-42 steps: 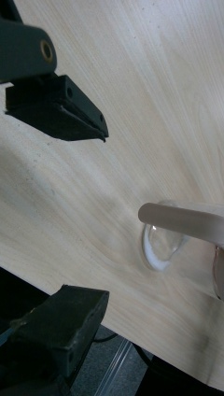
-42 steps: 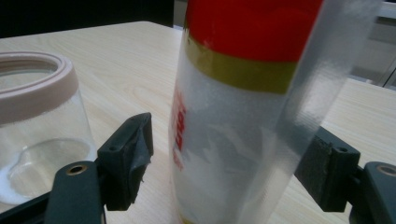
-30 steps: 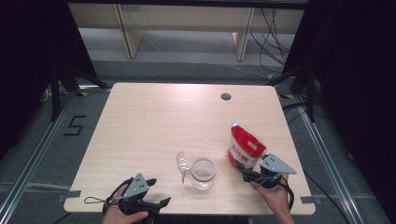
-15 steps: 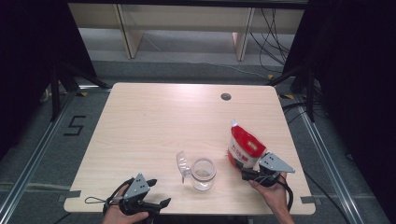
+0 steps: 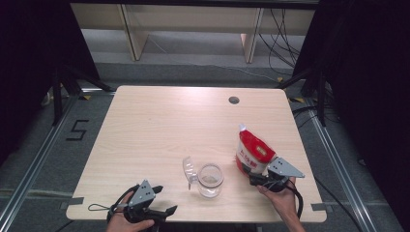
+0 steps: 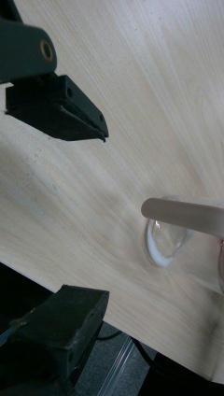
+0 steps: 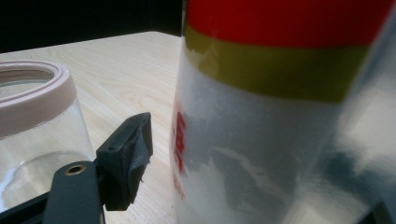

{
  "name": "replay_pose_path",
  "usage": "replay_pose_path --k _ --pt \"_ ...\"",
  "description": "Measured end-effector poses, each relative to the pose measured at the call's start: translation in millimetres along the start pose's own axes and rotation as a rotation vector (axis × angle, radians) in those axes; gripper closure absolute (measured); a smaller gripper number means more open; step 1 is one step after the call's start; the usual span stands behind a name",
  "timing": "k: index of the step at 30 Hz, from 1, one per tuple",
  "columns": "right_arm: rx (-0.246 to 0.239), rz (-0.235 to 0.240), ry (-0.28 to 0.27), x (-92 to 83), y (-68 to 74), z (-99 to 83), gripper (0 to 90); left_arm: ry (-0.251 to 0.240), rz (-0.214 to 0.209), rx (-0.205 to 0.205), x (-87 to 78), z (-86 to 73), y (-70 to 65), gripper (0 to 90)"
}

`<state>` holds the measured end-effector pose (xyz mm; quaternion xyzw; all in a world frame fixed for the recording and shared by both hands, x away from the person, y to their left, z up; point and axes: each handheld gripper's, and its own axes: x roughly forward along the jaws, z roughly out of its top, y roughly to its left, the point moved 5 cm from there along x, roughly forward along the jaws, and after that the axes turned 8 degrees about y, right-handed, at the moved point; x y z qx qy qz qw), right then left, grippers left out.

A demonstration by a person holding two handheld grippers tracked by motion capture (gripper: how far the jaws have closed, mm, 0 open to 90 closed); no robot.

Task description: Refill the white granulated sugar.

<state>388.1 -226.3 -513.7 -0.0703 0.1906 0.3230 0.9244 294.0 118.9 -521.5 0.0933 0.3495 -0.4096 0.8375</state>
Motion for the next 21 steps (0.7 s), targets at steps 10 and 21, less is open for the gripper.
replay_pose_path --k 10,21 --pt "0.001 0.003 -0.001 1.9 -1.4 -0.6 30.1 -0.008 -0.003 0.003 1.6 -0.1 -0.5 18.1" --pt "-0.008 0.020 -0.012 3.4 -4.4 0.0 35.3 -0.003 -0.006 0.009 1.4 -0.3 -0.9 18.1"
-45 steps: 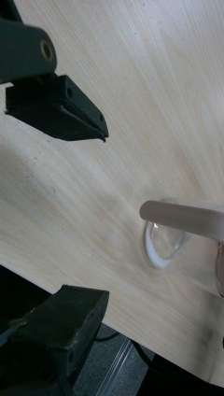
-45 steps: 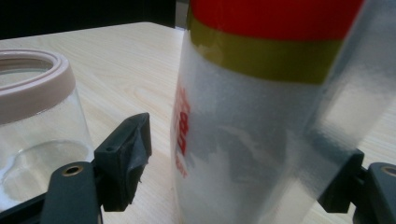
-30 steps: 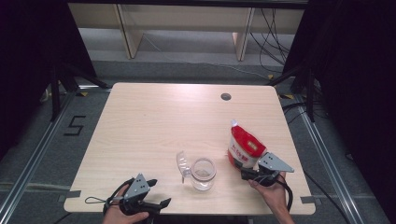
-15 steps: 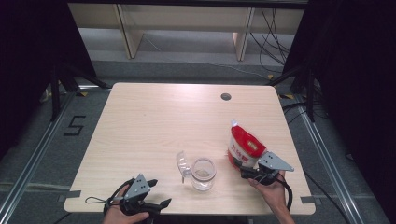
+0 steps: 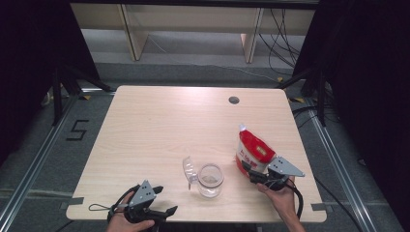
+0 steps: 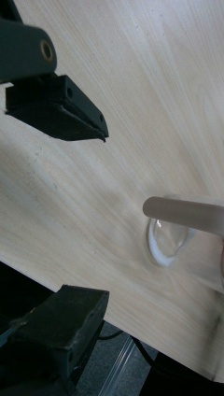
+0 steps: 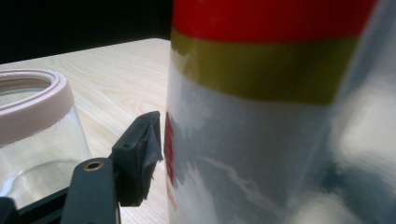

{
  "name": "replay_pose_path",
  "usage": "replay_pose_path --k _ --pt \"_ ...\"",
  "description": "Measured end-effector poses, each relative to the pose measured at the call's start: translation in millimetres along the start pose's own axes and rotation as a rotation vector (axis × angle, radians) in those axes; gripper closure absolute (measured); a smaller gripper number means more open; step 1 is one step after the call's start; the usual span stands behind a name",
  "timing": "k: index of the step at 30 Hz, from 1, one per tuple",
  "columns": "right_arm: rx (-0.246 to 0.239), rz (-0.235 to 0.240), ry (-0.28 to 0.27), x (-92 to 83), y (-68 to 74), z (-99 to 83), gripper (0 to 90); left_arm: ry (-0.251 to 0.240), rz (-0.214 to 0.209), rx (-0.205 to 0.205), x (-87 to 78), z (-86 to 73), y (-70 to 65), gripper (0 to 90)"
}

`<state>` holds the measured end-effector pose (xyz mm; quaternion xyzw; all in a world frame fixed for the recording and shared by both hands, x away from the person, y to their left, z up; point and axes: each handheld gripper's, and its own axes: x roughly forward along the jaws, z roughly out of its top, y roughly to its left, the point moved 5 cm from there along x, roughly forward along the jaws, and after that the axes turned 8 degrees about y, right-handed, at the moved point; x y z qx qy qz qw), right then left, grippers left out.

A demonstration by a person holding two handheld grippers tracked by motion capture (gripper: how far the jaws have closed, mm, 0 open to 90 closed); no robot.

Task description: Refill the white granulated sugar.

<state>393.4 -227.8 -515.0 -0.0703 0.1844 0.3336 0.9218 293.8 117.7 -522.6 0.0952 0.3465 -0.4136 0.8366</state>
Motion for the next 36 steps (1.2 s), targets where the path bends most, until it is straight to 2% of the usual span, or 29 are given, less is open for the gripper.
replay_pose_path --k 1,2,3,7,8,9,10,11,13,14,15,16,17,19,21,22,24,25,26,27,32,33,36 --pt "0.029 -0.013 -0.002 -0.3 2.3 -0.5 35.7 0.005 0.003 0.006 -0.2 -0.3 0.7 18.1" --pt "0.030 -0.012 -0.002 -0.3 2.5 -0.6 36.1 0.005 0.003 0.006 -0.1 -0.2 0.6 18.1" --pt "-0.003 0.001 -0.001 0.1 -0.3 0.1 36.3 0.000 0.006 0.005 0.1 0.0 0.6 18.1" --pt "0.004 -0.002 -0.007 0.2 0.1 0.2 36.5 -0.001 0.000 -0.002 0.1 0.1 0.2 18.1" --pt "0.024 -0.002 -0.013 0.0 1.6 0.4 37.2 0.000 0.001 -0.002 0.2 0.1 0.2 18.1" --pt "0.023 -0.022 -0.024 0.5 0.3 0.6 37.6 0.000 0.007 -0.001 0.0 0.1 0.1 18.1" --pt "0.017 -0.007 -0.034 1.8 -0.5 1.6 37.7 0.003 0.010 0.007 -0.2 -0.1 0.7 18.1" --pt "0.046 0.004 -0.041 1.7 0.6 1.6 38.3 0.000 0.007 0.001 0.0 -0.1 0.4 18.1" --pt "0.043 0.002 -0.043 1.9 0.3 1.6 38.6 -0.001 0.008 0.005 -0.2 0.2 0.7 18.1" --pt "0.024 0.003 -0.050 2.5 -1.9 2.2 38.5 -0.005 0.004 -0.001 0.2 0.3 0.2 18.1" --pt "0.042 -0.005 -0.033 1.2 -0.5 1.2 38.6 0.000 0.000 -0.002 0.2 0.0 0.1 18.1" --pt "0.016 -0.004 -0.032 2.0 -1.9 1.3 38.7 0.003 0.009 0.002 -0.1 -0.2 0.4 18.1" --pt "0.034 -0.011 -0.026 1.4 -1.0 0.3 39.0 0.004 0.005 -0.003 -0.1 -0.2 -0.4 18.1" --pt "0.033 -0.013 -0.025 1.5 -1.2 0.1 39.0 0.000 0.002 -0.008 0.0 0.2 -1.3 18.1" --pt "0.036 -0.015 -0.028 1.8 -1.1 0.1 39.0 0.010 0.006 -0.002 -0.4 -0.3 -0.5 18.1" --pt "0.040 -0.012 -0.037 2.3 -0.8 0.3 39.1 0.019 0.011 0.014 -0.2 -1.1 1.6 18.1" --pt "0.048 -0.031 -0.062 3.5 -0.7 1.0 39.2 -0.001 -0.002 -0.008 1.2 -0.3 -0.7 18.1" --pt "0.041 -0.014 -0.040 2.5 -0.6 0.4 39.5 0.005 -0.001 -0.007 0.9 -0.4 -0.9 18.1" --pt "0.031 -0.015 -0.043 2.7 -1.1 0.6 39.7 0.006 -0.001 -0.006 0.7 -0.3 -1.1 18.1" --pt "0.048 -0.037 -0.070 4.1 -1.0 1.2 39.7 0.012 0.002 0.005 0.2 -0.4 -0.4 18.1" --pt "0.040 -0.033 -0.057 3.6 -0.4 0.4 39.9 0.000 -0.002 -0.008 1.2 -0.4 -0.7 18.1" --pt "0.036 -0.018 -0.026 2.2 -0.2 -0.8 39.8 0.000 -0.002 -0.008 1.1 -0.4 -0.7 18.1" --pt "0.030 -0.008 -0.032 3.0 -0.2 -1.0 40.1 0.007 -0.001 -0.006 0.8 -0.5 -0.9 18.1"
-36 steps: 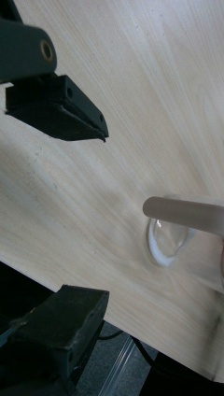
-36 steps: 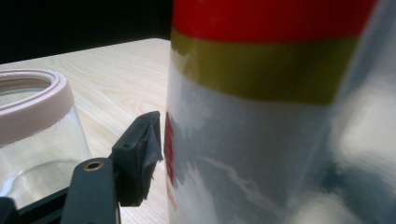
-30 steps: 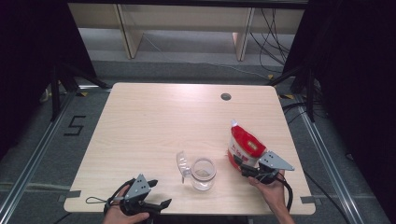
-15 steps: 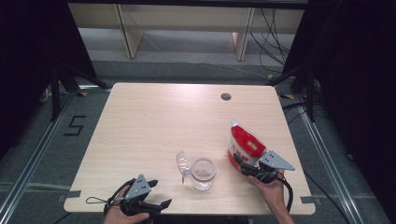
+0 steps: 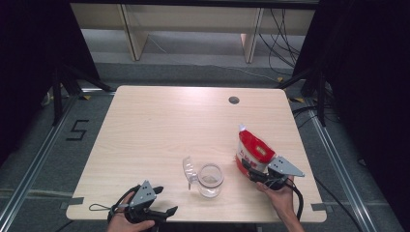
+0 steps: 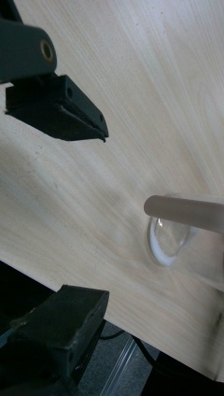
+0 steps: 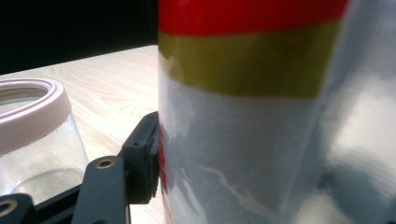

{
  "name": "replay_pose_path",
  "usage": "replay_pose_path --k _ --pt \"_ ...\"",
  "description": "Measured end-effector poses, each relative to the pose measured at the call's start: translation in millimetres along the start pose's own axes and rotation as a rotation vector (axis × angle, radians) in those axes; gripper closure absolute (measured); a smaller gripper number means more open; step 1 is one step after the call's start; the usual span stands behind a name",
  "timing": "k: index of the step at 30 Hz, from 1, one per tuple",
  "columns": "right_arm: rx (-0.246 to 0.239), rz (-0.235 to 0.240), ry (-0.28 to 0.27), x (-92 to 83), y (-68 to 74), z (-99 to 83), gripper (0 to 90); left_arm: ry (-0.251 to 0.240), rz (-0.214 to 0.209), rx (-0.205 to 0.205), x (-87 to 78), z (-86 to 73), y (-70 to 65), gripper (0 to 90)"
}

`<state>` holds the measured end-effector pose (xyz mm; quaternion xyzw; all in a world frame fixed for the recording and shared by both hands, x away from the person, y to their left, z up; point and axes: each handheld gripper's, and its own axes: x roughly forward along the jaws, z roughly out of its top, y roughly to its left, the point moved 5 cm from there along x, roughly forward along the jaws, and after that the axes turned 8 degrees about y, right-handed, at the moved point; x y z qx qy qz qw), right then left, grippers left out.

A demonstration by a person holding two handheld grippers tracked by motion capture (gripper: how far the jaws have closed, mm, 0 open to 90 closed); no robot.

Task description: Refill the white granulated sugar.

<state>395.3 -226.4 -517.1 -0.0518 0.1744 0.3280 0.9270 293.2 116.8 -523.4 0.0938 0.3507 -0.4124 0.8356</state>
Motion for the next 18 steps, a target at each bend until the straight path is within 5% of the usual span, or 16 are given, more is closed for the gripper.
replay_pose_path --k 18 --pt "0.012 -0.014 -0.002 0.8 -1.1 2.0 44.3 0.003 -0.001 0.005 0.9 -0.9 0.7 18.1"
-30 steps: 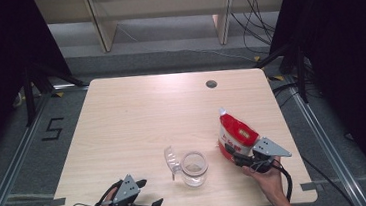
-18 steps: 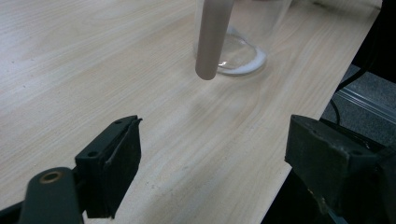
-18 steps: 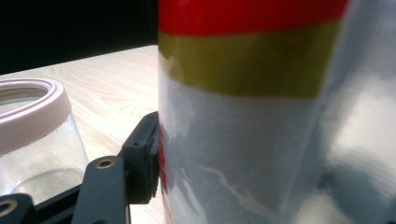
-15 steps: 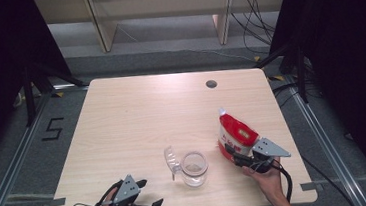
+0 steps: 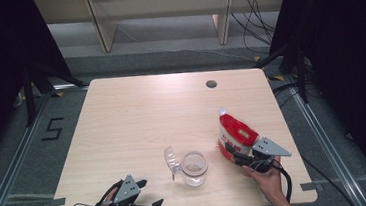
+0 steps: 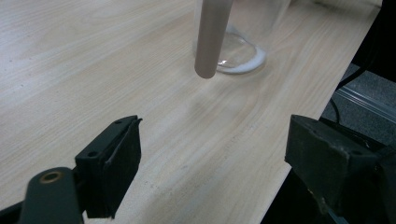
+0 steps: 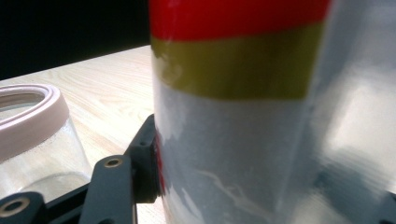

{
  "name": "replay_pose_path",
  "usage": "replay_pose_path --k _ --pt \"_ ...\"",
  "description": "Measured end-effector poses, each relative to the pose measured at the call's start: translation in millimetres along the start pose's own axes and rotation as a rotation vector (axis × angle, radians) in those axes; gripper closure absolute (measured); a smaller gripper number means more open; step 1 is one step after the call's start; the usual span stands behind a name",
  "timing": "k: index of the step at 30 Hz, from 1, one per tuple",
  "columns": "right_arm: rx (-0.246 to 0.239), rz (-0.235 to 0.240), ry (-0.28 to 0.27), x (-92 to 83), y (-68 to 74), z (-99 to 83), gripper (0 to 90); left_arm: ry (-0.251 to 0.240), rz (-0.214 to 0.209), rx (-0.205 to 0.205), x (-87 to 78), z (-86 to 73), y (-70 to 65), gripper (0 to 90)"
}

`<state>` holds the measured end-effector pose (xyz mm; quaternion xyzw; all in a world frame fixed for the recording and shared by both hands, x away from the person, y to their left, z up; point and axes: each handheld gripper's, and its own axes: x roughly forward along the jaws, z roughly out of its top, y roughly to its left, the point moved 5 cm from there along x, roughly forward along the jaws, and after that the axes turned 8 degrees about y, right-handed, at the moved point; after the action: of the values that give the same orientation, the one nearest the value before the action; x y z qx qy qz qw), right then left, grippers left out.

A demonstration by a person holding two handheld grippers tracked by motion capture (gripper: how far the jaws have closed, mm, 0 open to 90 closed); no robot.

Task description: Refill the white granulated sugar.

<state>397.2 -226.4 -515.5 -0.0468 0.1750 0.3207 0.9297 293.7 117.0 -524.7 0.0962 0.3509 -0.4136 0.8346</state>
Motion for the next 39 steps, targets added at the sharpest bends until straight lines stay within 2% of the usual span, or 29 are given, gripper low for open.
replay_pose_path --k 1,2,5,6,9,10,11,12,13,15,16,18,21,22,23,25,27,28,29,31,32,35,37,39 --pt "0.006 -0.001 -0.001 -0.2 0.3 0.3 44.6 -0.011 -0.002 0.000 0.6 0.1 0.1 18.1" --pt "0.005 -0.002 0.011 -1.0 -0.3 -0.2 44.8 -0.010 -0.002 -0.001 0.5 0.0 0.1 18.1" --pt "0.012 0.011 -0.003 -0.9 0.1 1.3 45.4 0.004 0.003 0.002 -0.9 0.0 -0.1 18.1" --pt "0.005 0.018 0.019 -2.6 -0.2 0.7 45.5 0.003 0.004 0.005 -0.9 0.1 -0.1 18.1" --pt "0.044 0.002 0.030 -5.5 2.4 0.8 46.0 0.001 0.006 0.004 -0.3 -0.2 0.4 18.1" --pt "0.032 0.010 0.034 -5.9 2.9 1.0 46.0 0.010 0.017 0.026 -0.6 -0.9 3.2 18.1" --pt "0.024 0.007 0.041 -6.9 2.7 1.3 46.2 -0.002 0.007 0.005 -0.3 -0.3 1.2 18.1" --pt "0.035 0.009 0.028 -6.3 4.0 1.7 46.3 -0.001 0.009 0.006 -0.2 -0.4 1.5 18.1" --pt "0.030 0.007 0.037 -7.8 3.5 1.9 46.4 -0.006 0.007 0.000 0.2 -0.3 0.9 18.1" --pt "0.018 0.011 0.039 -8.1 2.2 2.2 46.5 0.003 0.012 0.010 -0.4 -0.8 1.6 18.1" --pt "0.031 0.011 0.051 -9.9 3.2 1.9 46.6 0.012 0.019 0.024 -0.5 -1.2 3.0 18.1" --pt "0.005 0.013 0.045 -11.3 1.8 2.4 46.7 0.005 0.014 0.012 -0.9 -0.7 2.0 18.1" --pt "-0.005 0.007 0.050 -14.9 1.7 2.4 46.9 -0.002 0.008 0.007 -0.5 -0.5 1.3 18.1" --pt "0.010 0.029 0.061 -16.6 3.6 2.0 47.0 -0.002 0.008 0.007 -0.2 -0.7 1.6 18.1" --pt "-0.010 0.008 0.034 -16.1 2.5 3.2 47.1 0.002 0.010 0.012 -0.8 -0.7 1.7 18.1" --pt "0.025 0.025 0.057 -18.9 7.0 2.2 47.2 -0.002 0.011 0.014 -1.4 -0.3 1.9 18.2" --pt "0.005 0.031 0.046 -19.1 7.2 3.8 47.4 0.003 0.014 0.004 -3.3 0.3 2.5 18.1" --pt "0.002 0.027 0.066 -20.8 8.6 3.6 47.5 0.005 0.026 0.023 -3.8 -0.2 5.5 18.1" --pt "-0.017 0.036 0.057 -20.4 8.9 4.6 47.6 -0.013 0.013 0.002 -3.3 1.0 3.5 18.1" --pt "-0.011 0.036 0.066 -21.3 11.0 4.2 47.7 -0.007 0.014 -0.002 -4.1 0.8 3.8 18.2" --pt "-0.042 0.028 0.070 -21.8 9.1 4.7 47.7 -0.006 0.014 -0.001 -4.1 0.7 3.8 18.1" --pt "-0.034 0.031 0.062 -21.4 11.1 4.6 47.8 -0.013 0.012 0.000 -2.9 0.4 3.4 18.1" --pt "-0.028 0.032 0.060 -21.0 11.4 4.2 47.9 0.002 0.012 0.017 -3.5 -0.3 4.2 18.1" --pt "-0.014 0.043 0.058 -21.3 11.1 3.4 47.8 0.003 0.014 0.014 -3.6 -0.5 4.0 18.1"
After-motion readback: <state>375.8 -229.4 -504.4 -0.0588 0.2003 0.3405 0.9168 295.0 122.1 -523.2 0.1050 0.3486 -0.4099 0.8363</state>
